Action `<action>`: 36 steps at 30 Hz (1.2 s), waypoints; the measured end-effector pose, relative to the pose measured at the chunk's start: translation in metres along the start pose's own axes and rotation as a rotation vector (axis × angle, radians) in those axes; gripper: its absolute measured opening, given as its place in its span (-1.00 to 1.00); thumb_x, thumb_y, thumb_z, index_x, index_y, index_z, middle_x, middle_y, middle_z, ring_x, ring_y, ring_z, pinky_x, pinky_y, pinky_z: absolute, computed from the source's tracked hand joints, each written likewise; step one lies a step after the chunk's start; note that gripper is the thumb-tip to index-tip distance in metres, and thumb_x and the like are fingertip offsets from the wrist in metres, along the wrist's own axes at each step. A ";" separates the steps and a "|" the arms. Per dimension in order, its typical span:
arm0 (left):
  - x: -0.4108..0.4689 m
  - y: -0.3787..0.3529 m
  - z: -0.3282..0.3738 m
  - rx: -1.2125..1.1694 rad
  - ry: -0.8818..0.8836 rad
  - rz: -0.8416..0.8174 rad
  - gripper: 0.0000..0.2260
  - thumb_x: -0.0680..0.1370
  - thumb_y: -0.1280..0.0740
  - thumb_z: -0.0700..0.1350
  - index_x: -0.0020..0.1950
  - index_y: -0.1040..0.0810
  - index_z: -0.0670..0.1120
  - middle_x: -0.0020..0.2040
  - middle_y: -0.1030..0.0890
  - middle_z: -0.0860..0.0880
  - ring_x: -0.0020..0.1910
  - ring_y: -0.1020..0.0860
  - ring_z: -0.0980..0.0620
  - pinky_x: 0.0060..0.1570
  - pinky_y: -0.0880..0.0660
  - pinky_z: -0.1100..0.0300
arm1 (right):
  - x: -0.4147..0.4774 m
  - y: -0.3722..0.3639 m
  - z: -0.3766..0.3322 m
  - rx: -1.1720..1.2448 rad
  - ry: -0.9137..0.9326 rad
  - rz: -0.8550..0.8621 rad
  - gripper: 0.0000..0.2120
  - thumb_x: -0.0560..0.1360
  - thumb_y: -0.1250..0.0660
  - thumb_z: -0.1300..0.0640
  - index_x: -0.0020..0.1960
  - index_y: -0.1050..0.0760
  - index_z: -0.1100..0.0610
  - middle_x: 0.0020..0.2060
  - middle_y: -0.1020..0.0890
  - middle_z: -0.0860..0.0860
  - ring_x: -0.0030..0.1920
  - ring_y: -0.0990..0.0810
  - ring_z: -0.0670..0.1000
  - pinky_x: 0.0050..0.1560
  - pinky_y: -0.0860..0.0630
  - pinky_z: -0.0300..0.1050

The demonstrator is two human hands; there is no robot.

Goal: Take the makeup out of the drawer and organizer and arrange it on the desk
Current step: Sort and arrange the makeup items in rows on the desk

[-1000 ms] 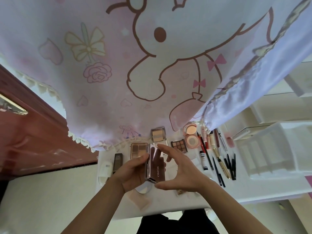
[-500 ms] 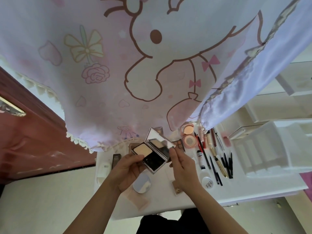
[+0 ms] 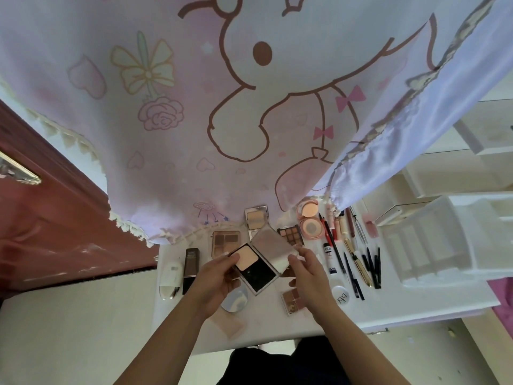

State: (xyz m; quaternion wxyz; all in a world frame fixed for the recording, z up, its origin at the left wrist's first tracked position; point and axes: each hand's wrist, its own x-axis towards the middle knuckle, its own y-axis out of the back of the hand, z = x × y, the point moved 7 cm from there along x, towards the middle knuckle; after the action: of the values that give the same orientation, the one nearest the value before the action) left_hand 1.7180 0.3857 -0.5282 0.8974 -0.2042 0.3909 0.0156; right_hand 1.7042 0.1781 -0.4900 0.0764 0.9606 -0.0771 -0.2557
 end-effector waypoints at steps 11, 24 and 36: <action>0.013 0.012 -0.066 0.325 0.028 0.146 -0.83 0.60 -0.29 -0.26 0.05 -0.66 -0.10 -0.02 -0.71 -0.12 -0.11 -0.59 -0.04 -0.12 -0.48 0.13 | -0.003 0.013 0.080 -0.134 -0.181 0.017 -0.91 0.59 -0.31 0.19 0.04 -0.55 0.21 -0.22 -0.72 0.11 -0.17 -0.71 0.09 0.00 -0.66 0.07; 0.023 -0.001 -0.092 0.814 0.038 -0.007 -0.79 0.57 -0.24 -0.20 0.06 -0.63 0.01 0.04 -0.67 -0.05 0.01 -0.56 -0.05 -0.08 -0.41 0.17 | 0.006 0.010 0.105 -0.219 -0.189 0.015 -0.91 0.59 -0.33 0.16 -0.01 -0.46 0.17 -0.29 -0.70 -0.10 -0.26 -0.69 -0.12 -0.04 -0.65 -0.06; 0.026 0.001 -0.084 0.993 0.032 0.060 -0.75 0.59 -0.23 -0.17 0.22 -0.58 -0.13 0.15 -0.62 -0.11 0.11 -0.55 -0.08 0.01 -0.40 0.17 | 0.033 -0.005 0.127 -0.404 -0.220 -0.077 -0.83 0.55 -0.26 0.11 0.07 -0.60 0.05 -0.18 -0.68 -0.03 -0.14 -0.63 0.04 0.07 -0.59 0.07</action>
State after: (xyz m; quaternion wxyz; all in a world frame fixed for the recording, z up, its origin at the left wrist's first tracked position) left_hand 1.6770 0.3512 -0.5984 0.8794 0.2587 0.3704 -0.1499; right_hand 1.6685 0.1630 -0.6158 0.2486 0.8943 0.0045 -0.3720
